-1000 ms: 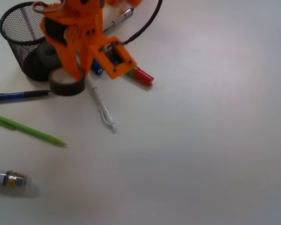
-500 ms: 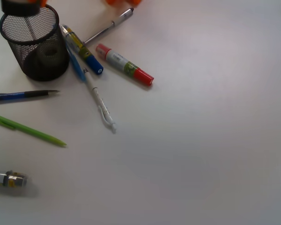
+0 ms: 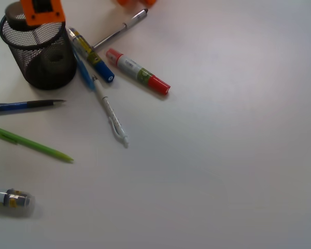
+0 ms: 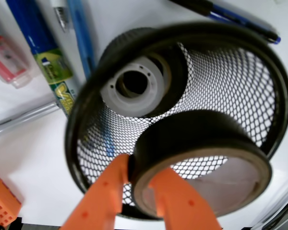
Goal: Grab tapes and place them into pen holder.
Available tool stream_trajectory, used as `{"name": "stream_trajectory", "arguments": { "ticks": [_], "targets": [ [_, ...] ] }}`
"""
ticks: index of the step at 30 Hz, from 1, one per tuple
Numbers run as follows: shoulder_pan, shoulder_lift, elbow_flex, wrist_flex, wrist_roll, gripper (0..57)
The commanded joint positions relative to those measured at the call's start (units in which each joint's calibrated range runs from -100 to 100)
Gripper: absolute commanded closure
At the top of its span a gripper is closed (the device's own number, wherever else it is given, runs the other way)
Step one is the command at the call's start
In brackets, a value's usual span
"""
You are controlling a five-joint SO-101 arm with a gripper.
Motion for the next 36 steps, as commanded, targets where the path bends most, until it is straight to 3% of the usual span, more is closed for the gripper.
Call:
{"name": "stream_trajectory", "arguments": {
  "ticks": [1, 4, 6, 9, 12, 18, 29, 32, 36],
  "targets": [
    [-0.85, -2.4, 0.12, -0.84, -0.2, 57.2],
    [-0.62, -2.4, 0.12, -0.66, -0.24, 55.2],
    [-0.4, -2.4, 0.22, -0.22, -0.24, 46.9],
    [-0.4, -2.4, 0.22, 0.65, -0.29, 29.5],
    [-0.25, -2.4, 0.22, 2.23, -1.9, 23.2],
    [-0.85, -3.51, -1.51, 3.1, -1.56, 22.8],
    [-0.92, -16.34, -21.8, 10.62, 12.11, 23.1],
    [-5.93, -24.84, -18.17, 10.19, 14.21, 23.3],
    [-14.53, -32.83, -10.56, 7.56, 14.8, 33.0]
  ]
}}
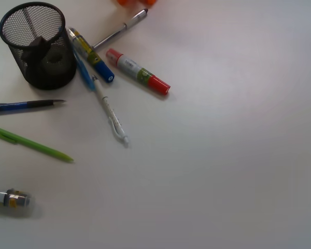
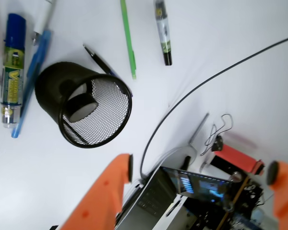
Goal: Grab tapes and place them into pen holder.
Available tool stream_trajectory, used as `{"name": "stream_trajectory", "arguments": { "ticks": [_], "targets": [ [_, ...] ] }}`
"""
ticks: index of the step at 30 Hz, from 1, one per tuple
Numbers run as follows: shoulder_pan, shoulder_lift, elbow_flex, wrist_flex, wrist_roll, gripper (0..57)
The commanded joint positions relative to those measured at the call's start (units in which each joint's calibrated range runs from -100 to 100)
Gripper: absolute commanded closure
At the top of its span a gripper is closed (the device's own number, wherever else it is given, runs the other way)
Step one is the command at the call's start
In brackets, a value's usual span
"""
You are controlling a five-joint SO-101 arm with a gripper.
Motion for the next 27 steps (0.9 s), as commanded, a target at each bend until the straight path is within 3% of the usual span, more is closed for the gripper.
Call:
{"name": "stream_trajectory", "arguments": {
  "ticks": [1, 6, 7, 18, 22, 27],
  "targets": [
    [-8.19, -8.23, 6.25, -3.08, 0.73, 36.9],
    [-20.01, -15.88, 18.94, -9.12, 2.0, 56.5],
    [-21.35, -17.92, 22.74, -10.96, 2.59, 57.5],
    [-14.17, -53.79, 84.61, -41.93, 3.17, 57.2],
    [-11.48, -65.01, 99.19, -43.85, 2.3, 57.2],
    [-14.25, -75.55, 112.87, -42.1, 2.25, 57.2]
  ]
}}
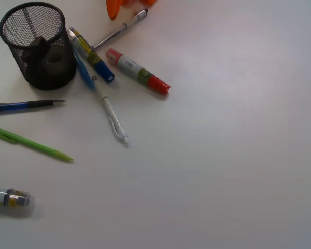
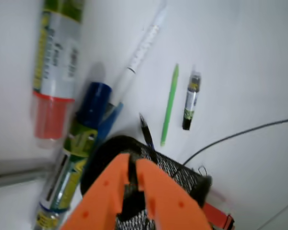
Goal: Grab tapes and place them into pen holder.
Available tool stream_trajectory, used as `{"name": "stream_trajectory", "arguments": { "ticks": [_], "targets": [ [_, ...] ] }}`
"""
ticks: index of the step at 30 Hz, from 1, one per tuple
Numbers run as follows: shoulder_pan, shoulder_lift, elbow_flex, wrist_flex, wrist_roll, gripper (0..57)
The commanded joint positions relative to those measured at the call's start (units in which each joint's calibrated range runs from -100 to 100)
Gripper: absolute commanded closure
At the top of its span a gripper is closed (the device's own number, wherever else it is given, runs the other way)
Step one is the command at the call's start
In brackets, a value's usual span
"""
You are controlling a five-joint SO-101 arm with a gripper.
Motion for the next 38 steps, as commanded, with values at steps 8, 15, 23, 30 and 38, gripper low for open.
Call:
{"name": "stream_trajectory", "arguments": {
  "ticks": [8, 15, 23, 30, 38],
  "targets": [
    [-2.87, -5.27, 6.22, 9.41, -0.34, 57.2],
    [-2.57, -5.78, 6.76, 9.85, -1.95, 57.2],
    [-2.79, -5.78, 7.12, 9.85, -1.86, 57.2],
    [-2.79, -5.78, 7.03, 9.85, -1.81, 57.2],
    [-2.79, -5.86, 7.03, 9.85, -1.81, 57.2]
  ]
}}
